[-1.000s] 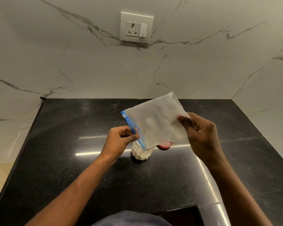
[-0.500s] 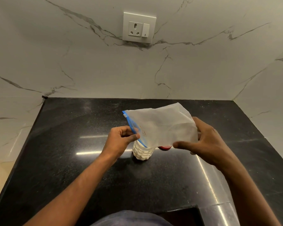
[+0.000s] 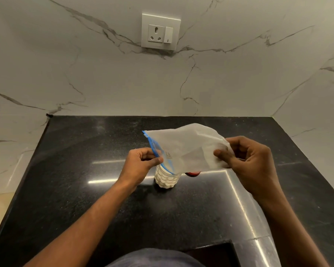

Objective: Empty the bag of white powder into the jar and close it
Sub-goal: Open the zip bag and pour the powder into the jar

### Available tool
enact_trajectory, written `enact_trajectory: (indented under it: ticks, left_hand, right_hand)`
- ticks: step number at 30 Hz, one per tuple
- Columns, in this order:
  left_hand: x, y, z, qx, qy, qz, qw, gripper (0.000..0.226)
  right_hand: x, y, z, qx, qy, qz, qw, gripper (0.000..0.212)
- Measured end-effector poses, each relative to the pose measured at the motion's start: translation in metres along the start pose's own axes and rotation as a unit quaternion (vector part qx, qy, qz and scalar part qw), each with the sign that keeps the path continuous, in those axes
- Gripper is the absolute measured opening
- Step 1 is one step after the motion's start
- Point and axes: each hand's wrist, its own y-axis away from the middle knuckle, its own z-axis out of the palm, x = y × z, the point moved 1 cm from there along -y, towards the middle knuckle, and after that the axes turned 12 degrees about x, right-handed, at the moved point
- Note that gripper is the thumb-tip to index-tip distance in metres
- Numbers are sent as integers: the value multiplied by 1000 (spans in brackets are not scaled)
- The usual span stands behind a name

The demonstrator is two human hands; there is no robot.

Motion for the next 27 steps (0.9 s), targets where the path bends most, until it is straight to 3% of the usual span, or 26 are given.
enact_trajectory:
  ticks: [4, 8, 10, 12, 16, 19, 23, 27]
  left_hand:
    - [2, 0, 2, -3, 7, -1, 1000, 20]
    - [3, -1, 1, -6, 35, -2, 999, 20]
    - [4, 0, 1, -8, 60, -6, 998, 25]
    - [4, 0, 0, -17, 75, -6, 997, 31]
    - [2, 0, -3, -25, 93, -17, 995, 35]
    - [0, 0, -5, -24, 112, -31, 993, 37]
    - [-3, 0, -6, -22, 112, -36, 993, 35]
    - [-3, 1, -5, -32, 122, -36, 991, 37]
  right_hand:
    - [-7, -2, 11, 65, -1, -37, 997, 23]
    - [-4, -7, 21, 7, 20, -79, 997, 10]
    - [-4, -8, 22, -15, -5, -86, 996, 28]
    - [-5, -10, 24, -3, -47, -79, 996, 34]
    - [-3, -15, 29, 41, -65, -47, 996, 19]
    - [0, -19, 29, 24, -43, -59, 997, 7]
    - [-3, -23, 26, 21, -67, -87, 994, 23]
    - [1, -26, 28, 49, -28, -98, 994, 21]
